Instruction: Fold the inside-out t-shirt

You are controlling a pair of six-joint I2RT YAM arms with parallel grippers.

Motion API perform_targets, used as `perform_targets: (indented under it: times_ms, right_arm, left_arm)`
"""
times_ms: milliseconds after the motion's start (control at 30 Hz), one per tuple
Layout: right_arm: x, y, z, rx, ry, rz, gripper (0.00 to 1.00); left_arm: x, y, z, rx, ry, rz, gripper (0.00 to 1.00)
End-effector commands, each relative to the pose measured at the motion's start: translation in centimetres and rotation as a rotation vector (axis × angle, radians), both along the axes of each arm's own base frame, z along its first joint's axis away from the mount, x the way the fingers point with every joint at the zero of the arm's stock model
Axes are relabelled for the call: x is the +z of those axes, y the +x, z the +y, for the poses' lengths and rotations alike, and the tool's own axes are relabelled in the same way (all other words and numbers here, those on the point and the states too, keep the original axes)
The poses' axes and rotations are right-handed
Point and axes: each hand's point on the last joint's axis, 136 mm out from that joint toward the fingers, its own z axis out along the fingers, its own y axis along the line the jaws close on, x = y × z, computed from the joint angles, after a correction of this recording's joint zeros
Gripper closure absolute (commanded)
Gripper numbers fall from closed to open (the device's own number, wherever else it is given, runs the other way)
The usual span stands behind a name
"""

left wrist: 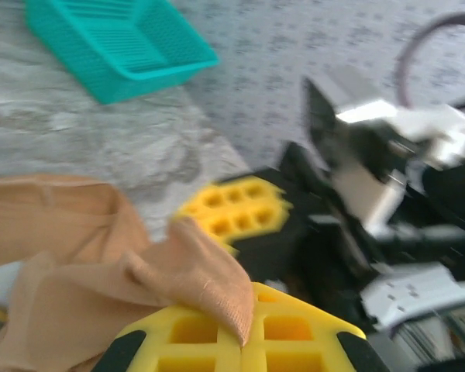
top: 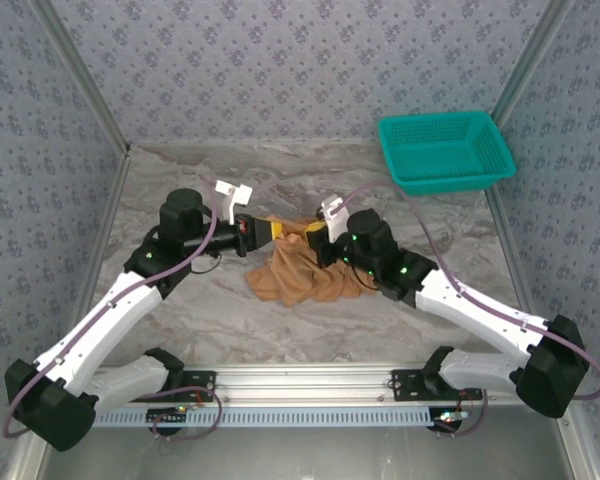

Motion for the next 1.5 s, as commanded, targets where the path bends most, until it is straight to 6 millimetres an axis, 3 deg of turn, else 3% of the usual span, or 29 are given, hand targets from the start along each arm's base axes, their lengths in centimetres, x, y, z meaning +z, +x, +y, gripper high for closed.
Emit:
perform_targets:
  times_ms: [0, 100, 200, 300, 400, 467, 733, 833, 1033, 1267, 1467]
  right_arm:
    - [1.9, -0.2, -1.0, 0.031, 0.153, 0.092, 1.0]
    - [2.9, 0.7, -2.6, 0.003, 0.203, 0.126, 1.0]
    - [3.0, 0.6, -2.9, 0.01, 0.206, 0.129, 1.0]
    - [3.3, -0.3, -2.4, 0.07, 0.225, 0.128, 1.0]
    - [3.3, -0.8, -2.2, 0.099, 0.233, 0.125, 1.0]
    - [3.1, -0.6, -2.4, 0.085, 0.233, 0.122, 1.0]
    - [2.7, 0.7, -2.1, 0.015, 0.262, 0.135, 1.0]
    - [2.9, 0.7, -1.6, 0.027, 0.269, 0.133, 1.0]
    - [3.3, 0.5, -1.5, 0.031, 0.273, 0.128, 1.0]
    - [3.4, 0.4, -1.6, 0.028, 0.268, 0.121, 1.0]
    - [3.1, 0.3, -1.8, 0.024, 0.261, 0.121, 1.0]
  left_arm:
    - [2.1, -2.8, -0.9, -0.188, -0.078, -0.092, 1.0]
    - [1.8, -3.5, -1.2, -0.246, -0.084, -0.1, 0.98]
    - [1.4, -2.7, -1.3, -0.21, -0.062, -0.091, 0.92]
    - [-0.7, 0.5, -0.4, -0.028, 0.059, -0.046, 0.86]
    - [-4.2, 4.2, 2.1, 0.216, 0.255, 0.034, 0.81]
    - [-5.7, 5.2, 3.0, 0.284, 0.326, 0.067, 0.75]
    - [-7.0, 2.7, 0.5, 0.195, 0.315, 0.097, 0.49]
    - [-7.8, 2.6, 0.1, 0.214, 0.333, 0.098, 0.42]
    - [-9.3, 4.7, -0.5, 0.254, 0.381, 0.119, 0.42]
    - [-10.8, 5.6, -2.0, 0.218, 0.381, 0.137, 0.49]
    - [-10.7, 6.4, -3.2, 0.195, 0.325, 0.15, 0.72]
